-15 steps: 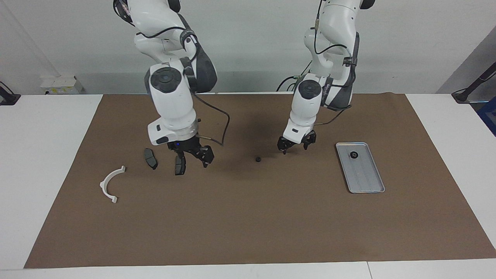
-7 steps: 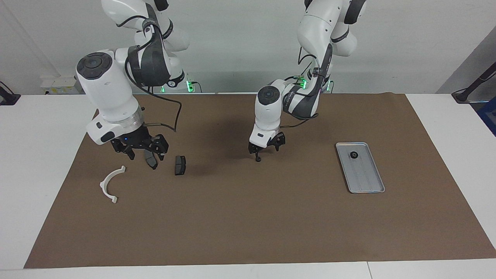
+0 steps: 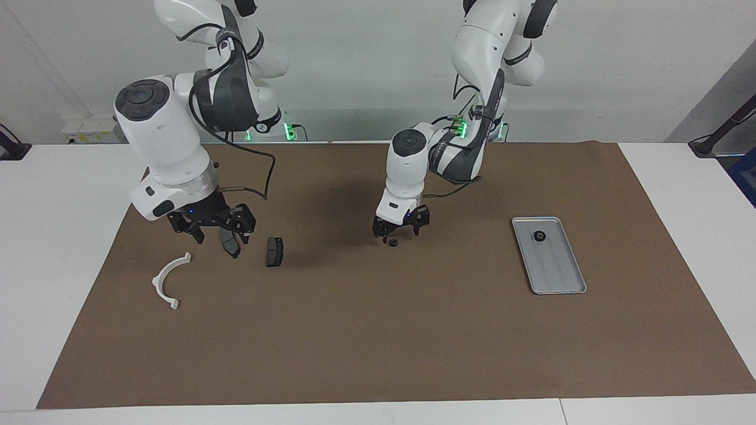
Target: Pick bearing gear from pile to tray
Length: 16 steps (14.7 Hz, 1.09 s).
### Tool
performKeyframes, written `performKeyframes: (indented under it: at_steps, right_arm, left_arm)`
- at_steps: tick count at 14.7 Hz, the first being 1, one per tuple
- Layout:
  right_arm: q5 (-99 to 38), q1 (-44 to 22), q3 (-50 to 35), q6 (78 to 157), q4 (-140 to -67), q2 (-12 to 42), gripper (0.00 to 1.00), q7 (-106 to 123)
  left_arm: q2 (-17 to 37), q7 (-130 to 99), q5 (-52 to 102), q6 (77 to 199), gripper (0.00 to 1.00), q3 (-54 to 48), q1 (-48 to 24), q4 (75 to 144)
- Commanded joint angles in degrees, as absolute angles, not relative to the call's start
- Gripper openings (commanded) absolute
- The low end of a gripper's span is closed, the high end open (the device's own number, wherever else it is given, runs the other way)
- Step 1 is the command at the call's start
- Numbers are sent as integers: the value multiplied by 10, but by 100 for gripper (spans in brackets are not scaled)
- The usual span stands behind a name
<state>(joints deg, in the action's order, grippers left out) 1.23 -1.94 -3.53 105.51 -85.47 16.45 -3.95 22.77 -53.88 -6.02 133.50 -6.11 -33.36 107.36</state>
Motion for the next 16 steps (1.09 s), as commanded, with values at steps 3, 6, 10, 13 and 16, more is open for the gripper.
performKeyframes:
  at_steps: [3,6,10,13,16]
  right_arm:
    - [6,-13,-37,1022,-872,114,100,36]
    - [5,-17,-37,988,-902,46,100,33]
    - [5,-18,-36,944,-934,-12,100,30]
    - [5,-18,-36,922,-968,-47,100,5]
    - [5,-18,-37,924,-988,-61,100,-4]
  left_arm:
    - [237,-549,-67,1359,94,-52,-350,1087]
    - [236,-550,-68,1354,85,-52,-351,1091]
    - [236,-550,-68,1340,0,-52,-352,1088]
    - [236,-549,-68,1322,0,-51,-349,1075]
    - [236,-543,-83,1288,0,-50,-338,1047]
